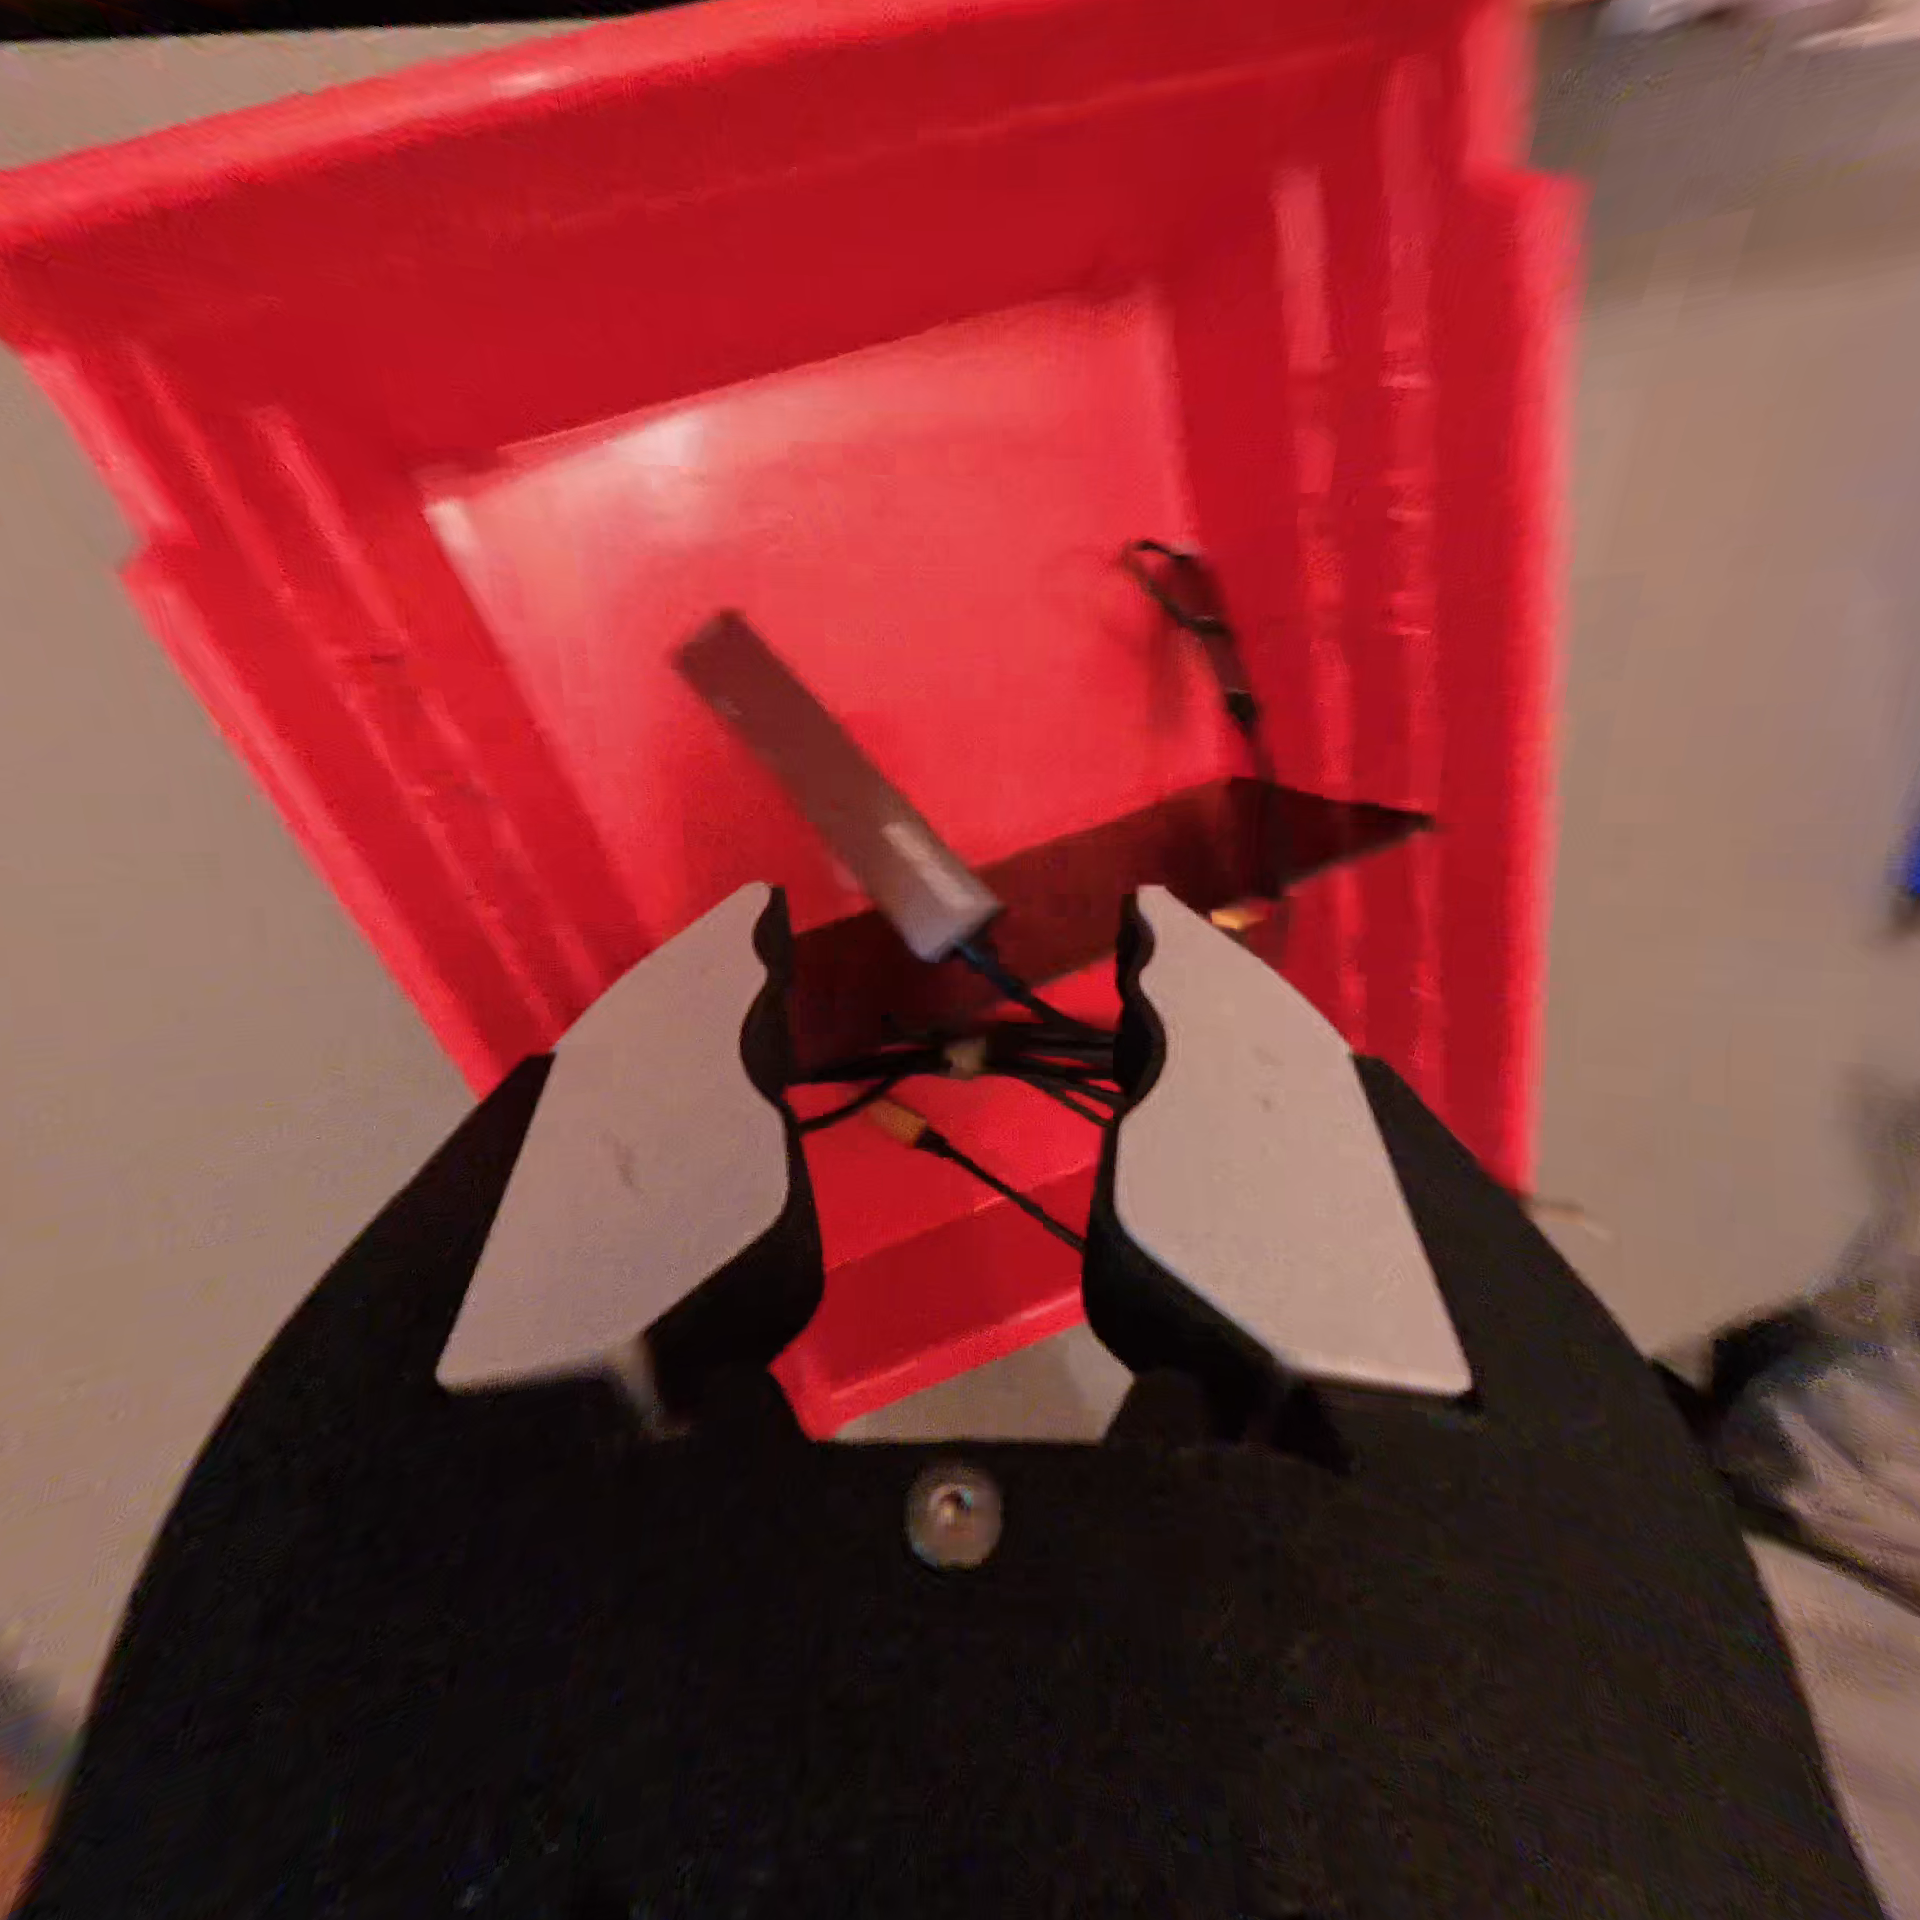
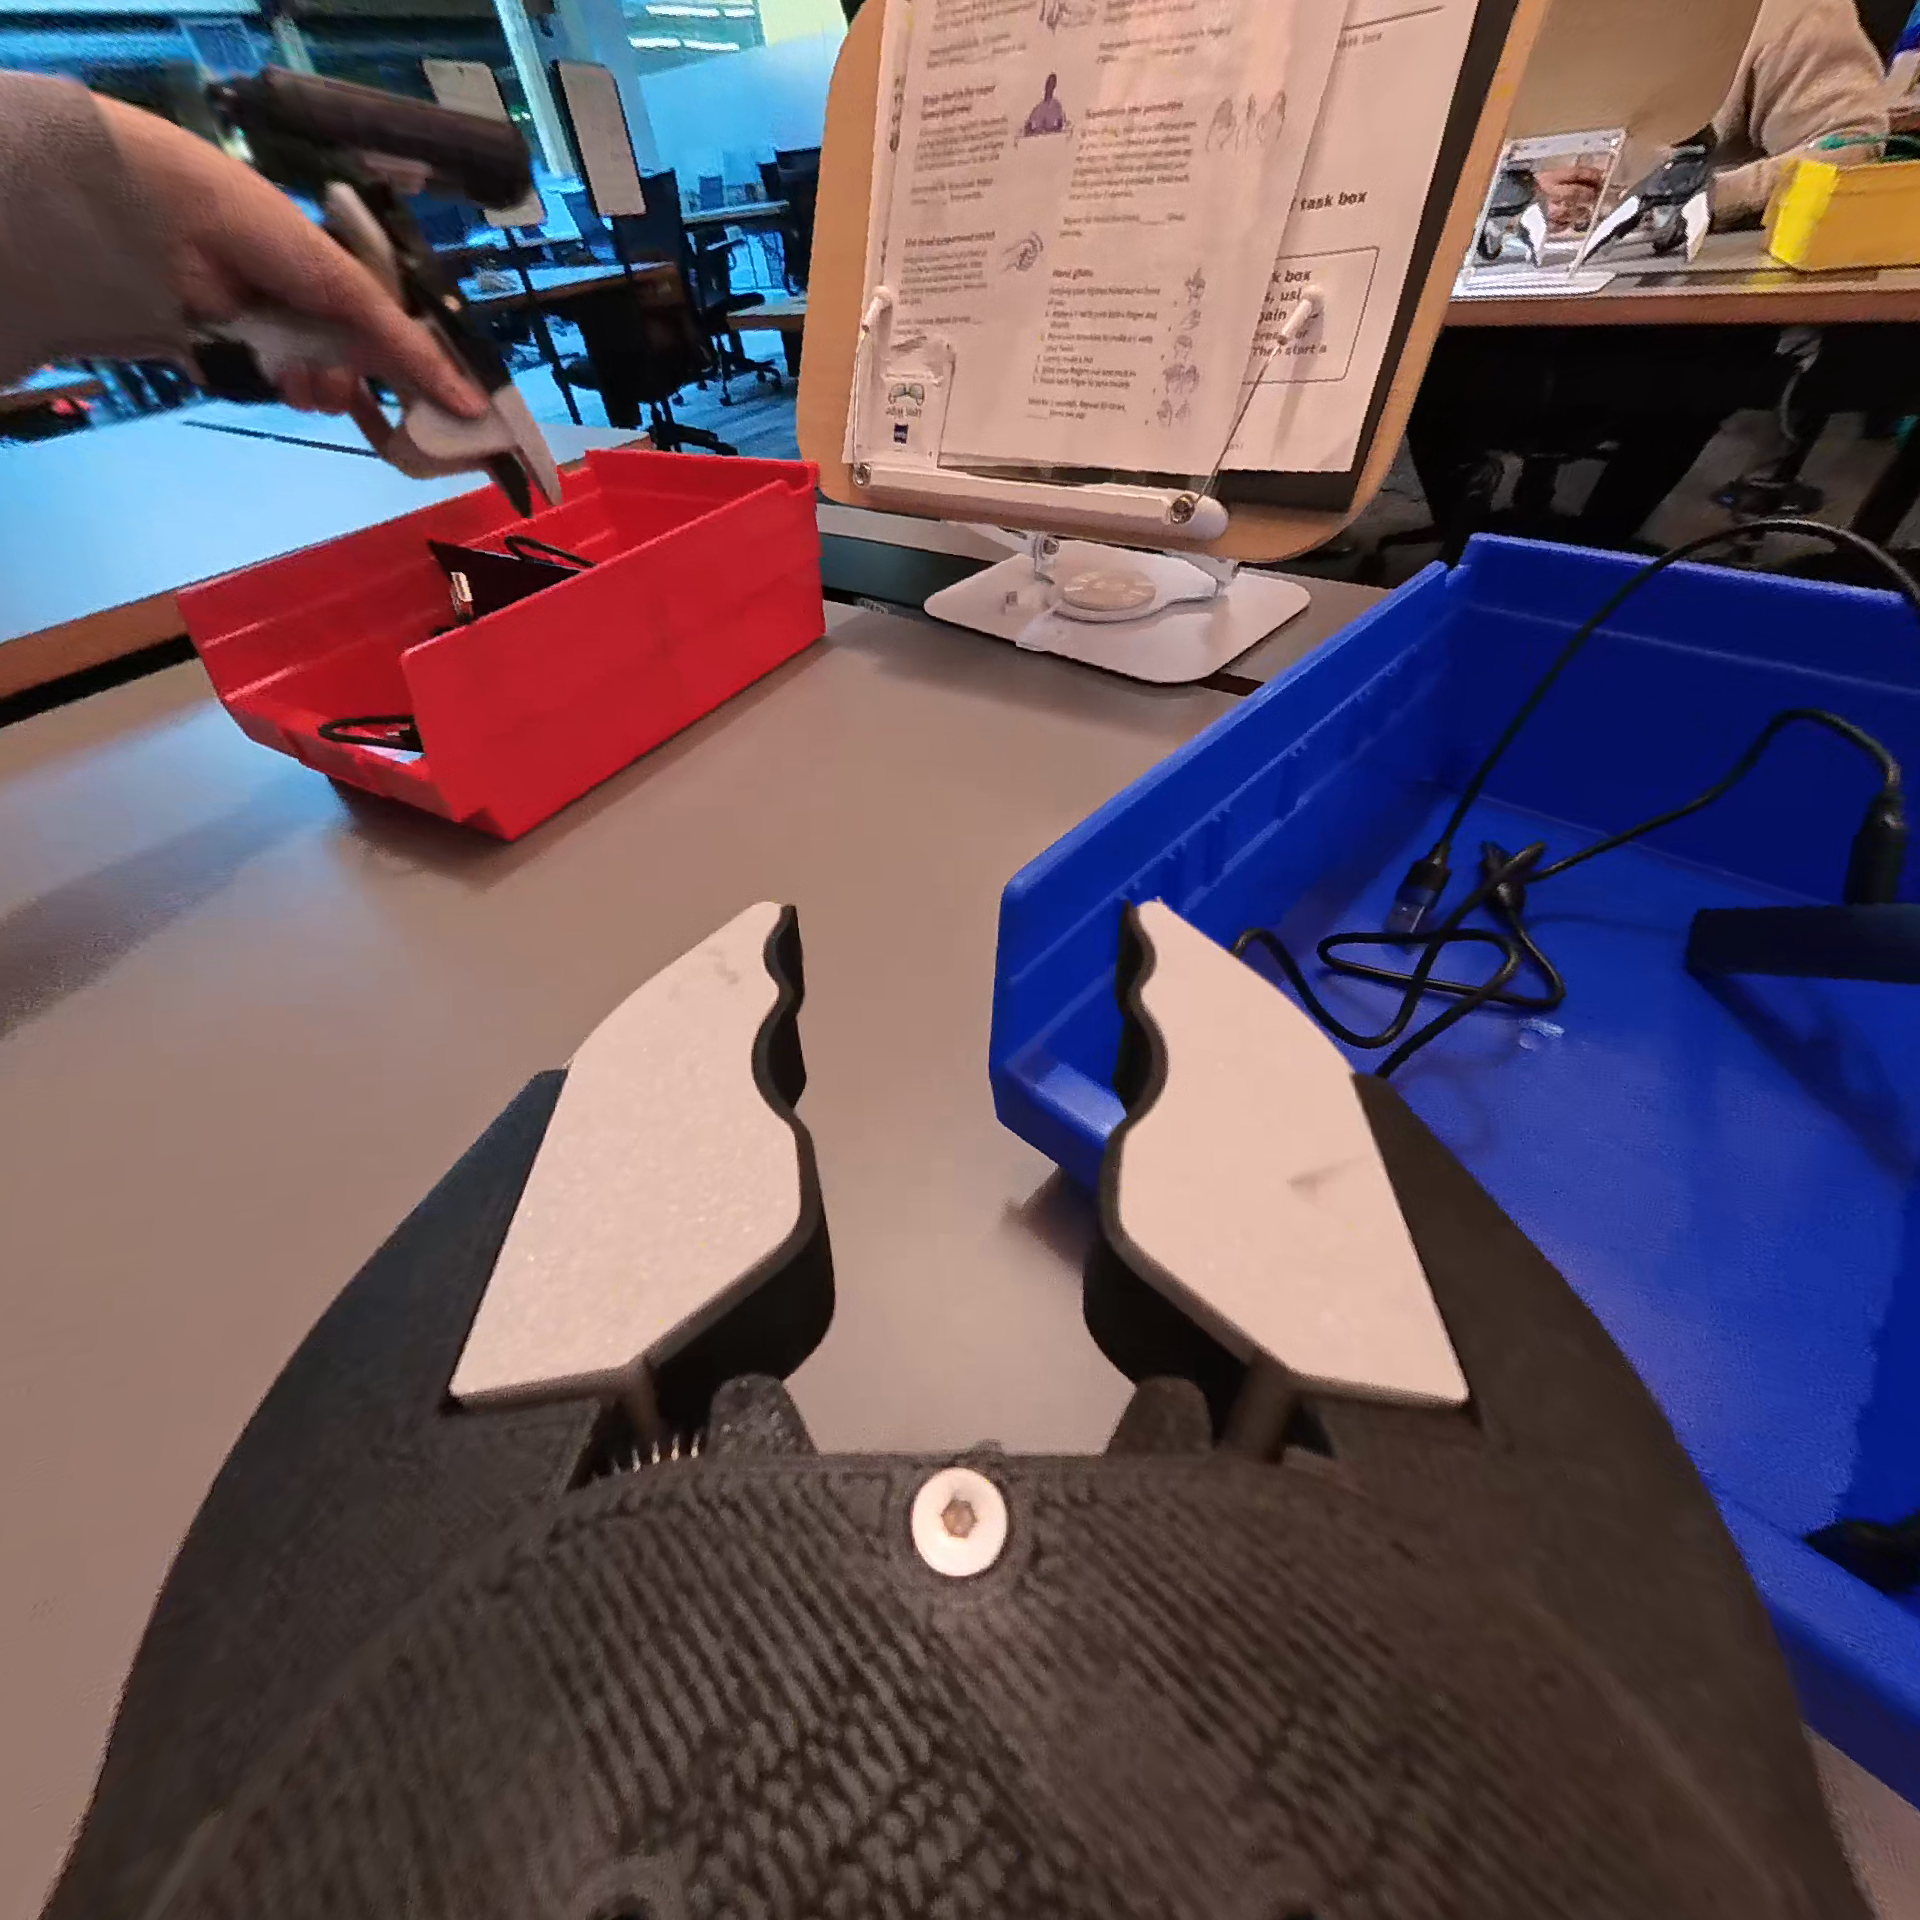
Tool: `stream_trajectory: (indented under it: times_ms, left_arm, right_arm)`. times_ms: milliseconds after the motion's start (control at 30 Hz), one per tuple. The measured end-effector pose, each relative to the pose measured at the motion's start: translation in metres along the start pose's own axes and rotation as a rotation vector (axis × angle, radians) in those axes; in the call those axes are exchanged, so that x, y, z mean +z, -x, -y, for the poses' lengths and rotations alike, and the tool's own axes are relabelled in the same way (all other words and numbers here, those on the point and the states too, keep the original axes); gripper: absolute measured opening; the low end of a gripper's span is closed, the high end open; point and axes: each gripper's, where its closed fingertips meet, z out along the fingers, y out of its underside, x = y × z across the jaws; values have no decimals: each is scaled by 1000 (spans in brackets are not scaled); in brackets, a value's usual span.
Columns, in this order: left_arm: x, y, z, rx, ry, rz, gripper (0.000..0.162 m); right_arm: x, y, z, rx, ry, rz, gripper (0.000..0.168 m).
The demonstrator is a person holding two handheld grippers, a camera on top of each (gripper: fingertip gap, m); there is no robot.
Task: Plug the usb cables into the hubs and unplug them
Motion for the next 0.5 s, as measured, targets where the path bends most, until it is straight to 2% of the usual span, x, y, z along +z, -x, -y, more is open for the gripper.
stream_trajectory:
  times_ms: [33, 100, 300, 333, 400, 500]
  left_arm:
    - [8, 11, 0, -9, 55, 71, 59]
    - [22, 8, -9, -37, 190, 43, 59]
    - [43, 16, -18, -44, 349, 148, 52]
    - [45, 10, -16, -46, 344, 107, 35]
    - [42, 11, -7, 0, 283, 130, 28]
    - [21, 2, 8, 156, 178, 167, 25]
  right_arm:
    - [1, 0, -2, -11, 9, -2, 58]
    - [2, -4, -10, -30, 37, -12, 57]
    - [0, -14, -11, 62, -7, -5, 54]
    - [0, -16, -11, 78, -15, -9, 52]
    - [0, -18, -14, 110, -14, -7, 50]
    - [-1, -18, -14, 121, -15, -1, 47]
